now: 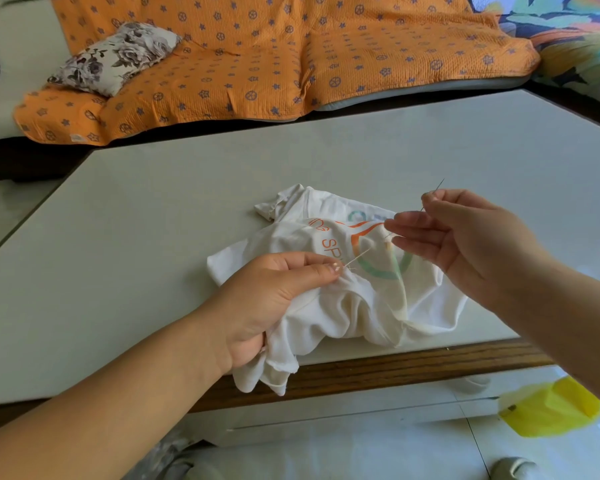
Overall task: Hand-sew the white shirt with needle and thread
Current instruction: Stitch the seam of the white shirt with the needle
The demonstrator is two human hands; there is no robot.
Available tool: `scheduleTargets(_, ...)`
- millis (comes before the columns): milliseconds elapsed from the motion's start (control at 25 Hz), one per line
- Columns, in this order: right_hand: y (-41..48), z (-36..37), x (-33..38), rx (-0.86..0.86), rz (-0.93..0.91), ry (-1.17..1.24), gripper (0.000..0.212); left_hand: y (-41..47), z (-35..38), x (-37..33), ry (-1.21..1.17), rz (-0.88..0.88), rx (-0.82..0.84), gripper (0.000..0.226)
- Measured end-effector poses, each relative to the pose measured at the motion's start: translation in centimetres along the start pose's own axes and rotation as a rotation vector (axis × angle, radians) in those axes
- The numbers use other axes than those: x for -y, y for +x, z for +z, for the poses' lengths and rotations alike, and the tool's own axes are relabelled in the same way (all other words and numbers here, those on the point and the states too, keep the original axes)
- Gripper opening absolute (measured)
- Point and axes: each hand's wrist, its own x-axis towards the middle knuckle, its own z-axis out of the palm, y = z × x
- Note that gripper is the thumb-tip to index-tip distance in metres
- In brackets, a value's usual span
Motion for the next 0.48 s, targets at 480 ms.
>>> scheduleTargets(480,1.1,-0.9,0.4,-0.223,-0.309,-0.541,0.008,0.0,-0.2,0.0,-0.006,0.017,-0.005,0.020)
